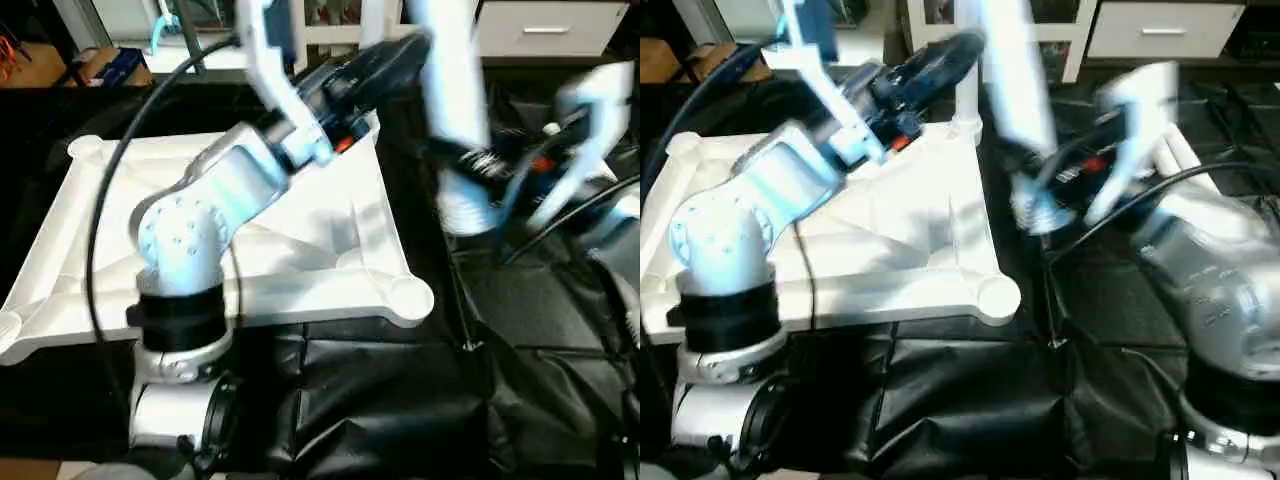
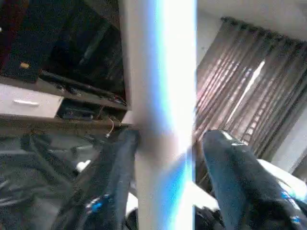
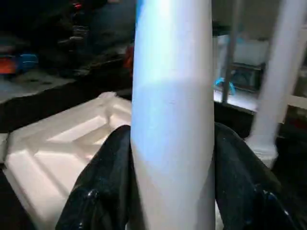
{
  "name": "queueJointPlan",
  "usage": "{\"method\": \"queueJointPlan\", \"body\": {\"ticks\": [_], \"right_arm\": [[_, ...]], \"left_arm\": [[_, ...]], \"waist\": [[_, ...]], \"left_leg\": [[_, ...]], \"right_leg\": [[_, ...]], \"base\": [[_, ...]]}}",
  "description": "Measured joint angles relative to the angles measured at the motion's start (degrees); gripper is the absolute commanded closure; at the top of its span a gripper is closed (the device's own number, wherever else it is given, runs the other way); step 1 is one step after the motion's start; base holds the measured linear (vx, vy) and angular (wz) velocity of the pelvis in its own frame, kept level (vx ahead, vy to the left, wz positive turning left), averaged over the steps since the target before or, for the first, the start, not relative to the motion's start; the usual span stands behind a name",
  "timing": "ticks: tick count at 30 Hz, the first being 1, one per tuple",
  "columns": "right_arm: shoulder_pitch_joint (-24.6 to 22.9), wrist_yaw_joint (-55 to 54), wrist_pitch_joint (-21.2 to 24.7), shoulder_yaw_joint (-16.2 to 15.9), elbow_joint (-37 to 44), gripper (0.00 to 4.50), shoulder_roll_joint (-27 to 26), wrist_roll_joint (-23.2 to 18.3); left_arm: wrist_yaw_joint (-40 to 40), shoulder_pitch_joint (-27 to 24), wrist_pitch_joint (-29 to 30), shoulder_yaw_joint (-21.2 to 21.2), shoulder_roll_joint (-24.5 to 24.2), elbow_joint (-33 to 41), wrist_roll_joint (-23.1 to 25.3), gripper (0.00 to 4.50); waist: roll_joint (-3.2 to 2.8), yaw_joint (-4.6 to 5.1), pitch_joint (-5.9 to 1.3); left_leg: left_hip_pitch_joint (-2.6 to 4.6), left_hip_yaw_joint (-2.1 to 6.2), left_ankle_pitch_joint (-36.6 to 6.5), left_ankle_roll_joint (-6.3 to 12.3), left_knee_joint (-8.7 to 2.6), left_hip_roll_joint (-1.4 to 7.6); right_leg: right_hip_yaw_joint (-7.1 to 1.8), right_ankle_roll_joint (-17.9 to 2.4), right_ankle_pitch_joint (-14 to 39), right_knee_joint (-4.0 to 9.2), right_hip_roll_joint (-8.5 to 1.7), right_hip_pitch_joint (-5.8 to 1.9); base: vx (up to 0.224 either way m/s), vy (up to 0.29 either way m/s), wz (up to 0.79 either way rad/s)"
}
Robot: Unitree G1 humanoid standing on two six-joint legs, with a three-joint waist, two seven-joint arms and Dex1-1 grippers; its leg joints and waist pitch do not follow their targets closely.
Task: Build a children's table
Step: Pick table leg
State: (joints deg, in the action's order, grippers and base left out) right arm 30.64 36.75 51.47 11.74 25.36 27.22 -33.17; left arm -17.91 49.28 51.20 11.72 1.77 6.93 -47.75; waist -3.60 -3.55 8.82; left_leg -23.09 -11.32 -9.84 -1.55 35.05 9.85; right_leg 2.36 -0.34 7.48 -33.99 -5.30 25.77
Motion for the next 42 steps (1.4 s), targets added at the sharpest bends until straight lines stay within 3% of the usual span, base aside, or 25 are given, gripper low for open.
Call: {"method": "queueJointPlan", "body": {"ticks": [2, 12, 13, 17, 24, 27, 29, 42], "right_arm": [[-0.4, 0.2, -0.3, -1.1, 1.0, 2.64, 0.5, 0.1], [-1.5, 1.8, -1.0, -4.9, 2.1, 2.64, 3.4, 1.3], [-1.6, 1.8, -1.1, -5.0, 2.1, 2.64, 3.5, 1.6], [-1.9, 1.5, -1.7, -5.5, 2.0, 2.64, 4.2, 1.8], [-1.9, 1.1, -1.8, -5.6, 2.0, 2.64, 4.3, 2.1], [-1.9, 0.7, -1.9, -6.0, 2.0, 2.64, 4.3, 2.3], [-1.9, 0.6, -2.0, -6.0, 2.0, 2.64, 4.3, 2.3], [-1.9, -0.4, -3.4, -6.9, 1.9, 2.64, 4.3, 2.5]], "left_arm": [[0.2, 0.0, 0.2, -0.3, 0.3, -0.6, 0.1, 1.49], [2.5, 0.1, 0.3, 0.7, 0.0, -1.3, -0.1, 1.01], [3.0, 0.2, 0.2, 1.3, 0.0, -1.7, -0.3, 1.29], [4.6, 1.0, 0.0, 2.6, 0.6, -2.2, -1.5, 1.40], [5.5, 1.0, -0.1, 2.7, 0.9, -2.2, -2.5, 2.20], [5.9, 1.1, 0.0, 2.8, 1.1, -2.2, -3.3, 2.21], [6.2, 1.1, 0.0, 3.1, 1.1, -2.3, -3.7, 2.58], [7.3, 1.2, 0.1, 3.4, 0.7, -2.3, -5.5, 2.70]], "waist": [[0.00, 0.01, 0.00], [0.06, 0.04, 0.01], [0.06, 0.04, 0.01], [0.08, 0.03, 0.02], [0.08, 0.03, 0.02], [0.07, 0.03, 0.02], [0.07, 0.05, 0.02], [0.07, 0.05, 0.02]], "left_leg": [[-0.02, 0.01, 0.0, 0.01, 0.00, 0.00], [-0.09, 0.06, 0.0, 0.01, -0.02, 0.00], [-0.09, 0.06, 0.0, 0.01, -0.02, 0.00], [-0.11, 0.06, 0.0, 0.01, -0.01, -0.01], [-0.12, 0.07, 0.0, 0.01, -0.01, -0.01], [-0.13, 0.07, 0.0, 0.01, -0.02, -0.01], [-0.13, 0.07, 0.0, 0.01, -0.01, 0.00], [-0.13, 0.08, 0.0, 0.01, -0.02, -0.01]], "right_leg": [[0.00, 0.0, 0.0, 0.00, 0.00, 0.00], [0.02, 0.1, 0.0, 0.01, 0.00, 0.02], [0.03, 0.1, 0.0, 0.01, 0.00, 0.02], [0.02, 0.1, 0.0, 0.02, 0.00, 0.02], [0.03, 0.1, 0.0, 0.02, 0.00, 0.02], [0.03, 0.1, 0.0, 0.03, 0.00, 0.03], [0.04, 0.1, 0.0, 0.02, 0.00, 0.03], [0.03, 0.1, 0.0, 0.03, 0.00, 0.03]], "base": [[0.000, 0.000, 0.00], [0.000, 0.000, 0.00], [0.000, 0.000, 0.00], [0.000, 0.000, 0.00], [0.000, 0.000, 0.00], [0.000, 0.000, 0.00], [0.000, 0.000, 0.00], [0.000, 0.000, 0.00]]}}
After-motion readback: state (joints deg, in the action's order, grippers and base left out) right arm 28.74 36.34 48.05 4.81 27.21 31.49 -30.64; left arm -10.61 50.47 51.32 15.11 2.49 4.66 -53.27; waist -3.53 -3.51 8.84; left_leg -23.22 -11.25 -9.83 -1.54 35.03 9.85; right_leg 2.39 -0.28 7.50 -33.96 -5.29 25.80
